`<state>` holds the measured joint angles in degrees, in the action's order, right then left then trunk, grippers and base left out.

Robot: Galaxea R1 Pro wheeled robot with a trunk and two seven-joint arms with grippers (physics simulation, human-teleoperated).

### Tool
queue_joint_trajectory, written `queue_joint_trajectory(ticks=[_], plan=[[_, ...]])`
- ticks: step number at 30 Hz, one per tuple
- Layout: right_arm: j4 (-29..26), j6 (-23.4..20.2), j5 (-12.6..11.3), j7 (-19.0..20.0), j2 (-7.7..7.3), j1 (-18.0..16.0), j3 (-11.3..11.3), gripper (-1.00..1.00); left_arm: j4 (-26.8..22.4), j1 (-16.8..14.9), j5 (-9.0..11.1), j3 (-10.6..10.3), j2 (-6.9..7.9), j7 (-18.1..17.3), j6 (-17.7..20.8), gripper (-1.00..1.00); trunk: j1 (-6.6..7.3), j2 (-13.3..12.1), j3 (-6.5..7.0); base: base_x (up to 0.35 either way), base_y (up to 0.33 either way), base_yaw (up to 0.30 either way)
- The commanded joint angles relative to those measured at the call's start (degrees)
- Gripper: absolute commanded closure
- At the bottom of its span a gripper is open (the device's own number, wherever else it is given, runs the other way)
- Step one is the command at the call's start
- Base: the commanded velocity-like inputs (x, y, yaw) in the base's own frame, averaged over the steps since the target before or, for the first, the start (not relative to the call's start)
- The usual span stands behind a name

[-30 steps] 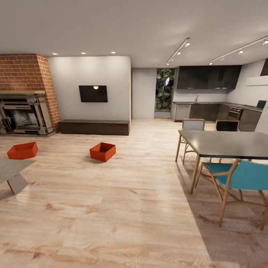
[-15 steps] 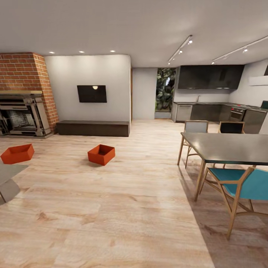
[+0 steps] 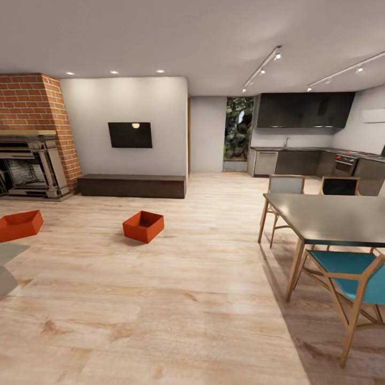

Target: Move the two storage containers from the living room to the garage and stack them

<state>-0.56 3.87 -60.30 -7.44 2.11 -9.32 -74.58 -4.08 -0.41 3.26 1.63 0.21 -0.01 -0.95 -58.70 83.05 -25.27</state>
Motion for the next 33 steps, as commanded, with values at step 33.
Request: queue_joint_trajectory(ticks=[33], plan=[[-0.1, 0.1, -0.5, -0.2, 0.00, 0.0, -0.5, -1.00, 0.0, 0.0, 0.1, 0.0, -0.06, -0.2, -0.2, -1.00, -0.03, 0.0, -0.06, 0.323, 0.000, 0.000]])
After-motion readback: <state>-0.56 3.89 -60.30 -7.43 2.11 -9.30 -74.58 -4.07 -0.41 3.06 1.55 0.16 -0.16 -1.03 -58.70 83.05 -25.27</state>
